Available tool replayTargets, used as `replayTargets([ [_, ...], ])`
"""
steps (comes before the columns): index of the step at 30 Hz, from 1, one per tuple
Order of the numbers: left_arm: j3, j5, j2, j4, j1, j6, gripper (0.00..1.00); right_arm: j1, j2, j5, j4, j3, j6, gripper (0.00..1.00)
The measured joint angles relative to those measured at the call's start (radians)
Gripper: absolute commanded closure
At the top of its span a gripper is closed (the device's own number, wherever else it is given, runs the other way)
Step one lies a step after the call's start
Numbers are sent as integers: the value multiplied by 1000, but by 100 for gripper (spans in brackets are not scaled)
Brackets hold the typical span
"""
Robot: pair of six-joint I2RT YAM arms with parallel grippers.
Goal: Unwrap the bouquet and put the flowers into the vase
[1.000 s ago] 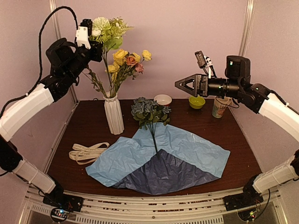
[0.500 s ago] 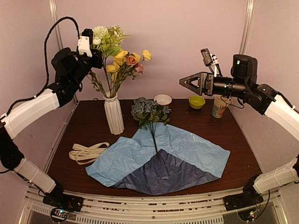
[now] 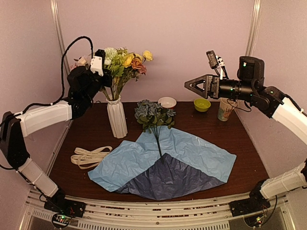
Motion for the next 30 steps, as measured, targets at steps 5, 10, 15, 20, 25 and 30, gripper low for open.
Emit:
replayTargets([
  [5, 0, -26, 6, 28, 0, 7, 80, 0, 0, 0, 0, 0, 0, 17],
  [10, -40, -48, -8, 25, 0, -21, 23, 0, -1, 0, 11, -15, 9, 17],
  [15, -117, -70, -44, -26, 0, -74, 9, 0, -1, 3, 17, -50, 24, 17],
  [20, -103, -96, -77, -117, 0, -97, 9, 0, -1, 3, 22, -58, 31, 17],
  [25, 58, -133, -96, -326, 0, -171, 5, 0, 0, 3, 34, -58, 45, 18],
  [30, 208, -149, -111, -586, 0, -298, 2, 0, 0, 3, 46, -58, 55, 17],
])
